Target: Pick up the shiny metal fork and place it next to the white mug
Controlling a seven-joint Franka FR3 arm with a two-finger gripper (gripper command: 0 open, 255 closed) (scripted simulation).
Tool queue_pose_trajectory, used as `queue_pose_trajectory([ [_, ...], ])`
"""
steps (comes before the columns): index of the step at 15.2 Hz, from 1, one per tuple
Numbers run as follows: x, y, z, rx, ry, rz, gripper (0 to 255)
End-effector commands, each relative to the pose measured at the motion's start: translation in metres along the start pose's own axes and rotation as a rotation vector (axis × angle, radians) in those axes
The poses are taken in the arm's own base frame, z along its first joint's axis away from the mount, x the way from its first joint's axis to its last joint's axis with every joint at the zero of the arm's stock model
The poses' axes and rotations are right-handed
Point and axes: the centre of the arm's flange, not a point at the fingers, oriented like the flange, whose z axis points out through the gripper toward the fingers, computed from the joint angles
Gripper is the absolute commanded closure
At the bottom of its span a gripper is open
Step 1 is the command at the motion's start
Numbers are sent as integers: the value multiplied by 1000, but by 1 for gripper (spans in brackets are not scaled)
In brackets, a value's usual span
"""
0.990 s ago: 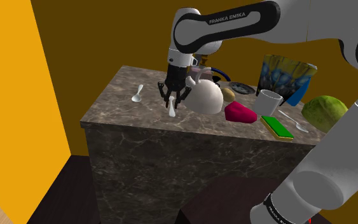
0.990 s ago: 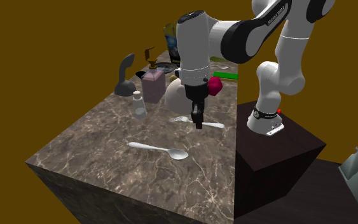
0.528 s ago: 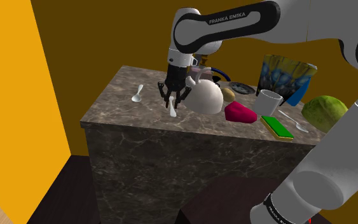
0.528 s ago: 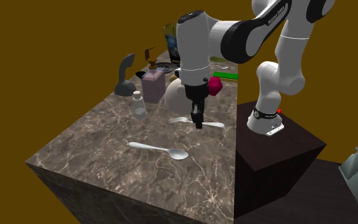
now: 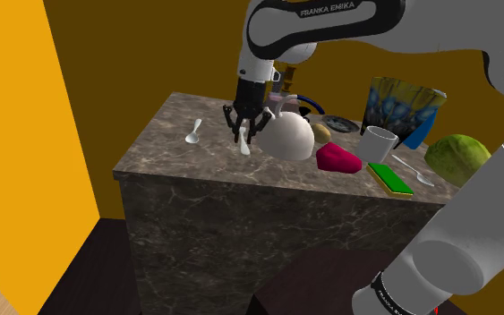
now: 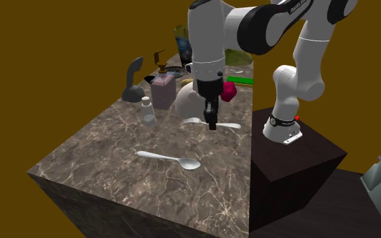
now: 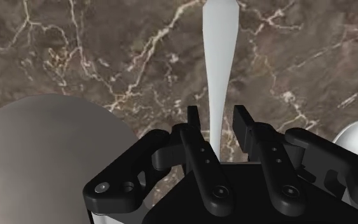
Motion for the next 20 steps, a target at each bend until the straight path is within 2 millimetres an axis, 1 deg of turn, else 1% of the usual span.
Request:
queue_pose_trajectory([
  [1, -1, 1, -11, 0, 0, 0, 255],
  [20, -15, 0, -111, 0, 0, 0, 255],
])
